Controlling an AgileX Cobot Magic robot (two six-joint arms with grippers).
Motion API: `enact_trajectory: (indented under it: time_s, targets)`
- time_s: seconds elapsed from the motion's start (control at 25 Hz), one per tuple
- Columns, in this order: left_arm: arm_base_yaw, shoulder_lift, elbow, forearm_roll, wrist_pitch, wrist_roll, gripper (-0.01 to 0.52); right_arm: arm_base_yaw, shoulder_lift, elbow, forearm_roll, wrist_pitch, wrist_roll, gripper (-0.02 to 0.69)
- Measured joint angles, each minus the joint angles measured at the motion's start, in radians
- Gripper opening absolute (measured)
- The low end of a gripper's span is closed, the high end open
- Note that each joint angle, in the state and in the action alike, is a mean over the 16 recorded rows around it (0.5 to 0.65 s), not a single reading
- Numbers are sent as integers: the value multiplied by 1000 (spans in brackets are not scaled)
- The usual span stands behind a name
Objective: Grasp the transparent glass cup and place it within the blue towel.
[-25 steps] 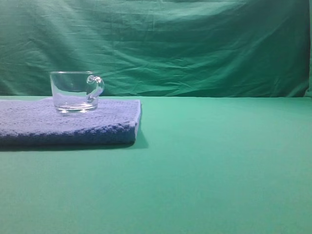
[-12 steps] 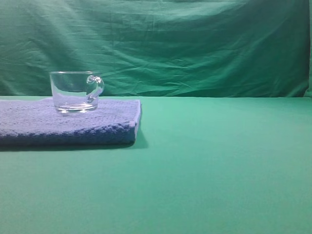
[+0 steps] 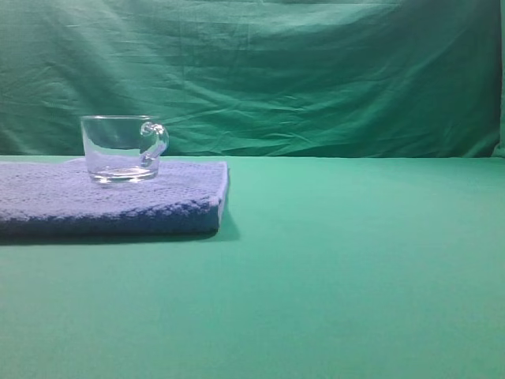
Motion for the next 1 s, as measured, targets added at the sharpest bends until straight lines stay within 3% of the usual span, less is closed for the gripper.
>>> enact_trajectory:
  time_s: [0.4,1.0]
  targets:
    - [0,0,0,0,0,0,0,-243,-230,316,3,-154,1,0]
    - [0,0,0,0,0,0,0,-288,-290,518,9,-177,-1,0]
